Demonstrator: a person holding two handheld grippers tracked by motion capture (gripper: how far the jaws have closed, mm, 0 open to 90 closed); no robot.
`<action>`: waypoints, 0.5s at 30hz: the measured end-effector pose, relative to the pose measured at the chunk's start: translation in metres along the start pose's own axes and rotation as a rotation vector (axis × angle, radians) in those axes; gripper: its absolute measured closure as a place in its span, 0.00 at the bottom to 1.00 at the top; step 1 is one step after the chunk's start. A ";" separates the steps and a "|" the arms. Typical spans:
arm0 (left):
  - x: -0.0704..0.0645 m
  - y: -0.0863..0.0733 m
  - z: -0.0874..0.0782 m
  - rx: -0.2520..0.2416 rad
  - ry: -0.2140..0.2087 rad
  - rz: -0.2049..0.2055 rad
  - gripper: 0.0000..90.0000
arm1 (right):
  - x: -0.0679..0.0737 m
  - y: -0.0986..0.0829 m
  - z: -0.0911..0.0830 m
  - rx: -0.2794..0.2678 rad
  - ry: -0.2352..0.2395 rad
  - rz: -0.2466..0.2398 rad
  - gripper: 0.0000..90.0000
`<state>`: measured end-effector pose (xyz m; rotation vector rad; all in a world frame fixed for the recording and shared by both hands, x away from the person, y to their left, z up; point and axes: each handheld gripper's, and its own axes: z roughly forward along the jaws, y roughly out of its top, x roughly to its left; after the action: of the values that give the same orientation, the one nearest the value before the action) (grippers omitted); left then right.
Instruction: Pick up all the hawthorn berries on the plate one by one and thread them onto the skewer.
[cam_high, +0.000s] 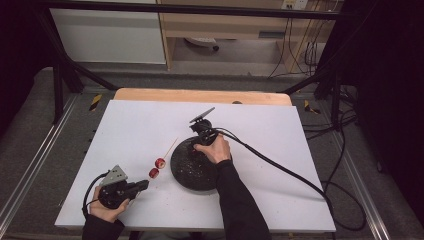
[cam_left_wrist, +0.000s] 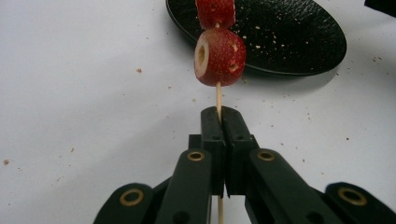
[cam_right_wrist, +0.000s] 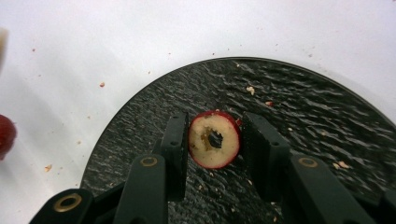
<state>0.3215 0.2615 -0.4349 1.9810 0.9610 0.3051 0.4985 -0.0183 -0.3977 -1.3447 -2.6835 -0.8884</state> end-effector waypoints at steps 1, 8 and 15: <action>0.000 0.000 0.000 -0.001 0.001 0.001 0.99 | 0.001 0.000 -0.002 -0.001 -0.002 0.004 0.70; -0.002 0.000 0.000 0.001 -0.001 0.005 0.99 | 0.005 -0.004 -0.015 -0.028 -0.001 -0.006 0.70; -0.004 0.001 0.001 0.000 -0.002 0.009 0.99 | 0.007 -0.014 -0.028 -0.065 0.024 0.010 0.70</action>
<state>0.3201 0.2578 -0.4346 1.9860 0.9508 0.3084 0.4772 -0.0339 -0.3799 -1.3487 -2.6504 -0.9926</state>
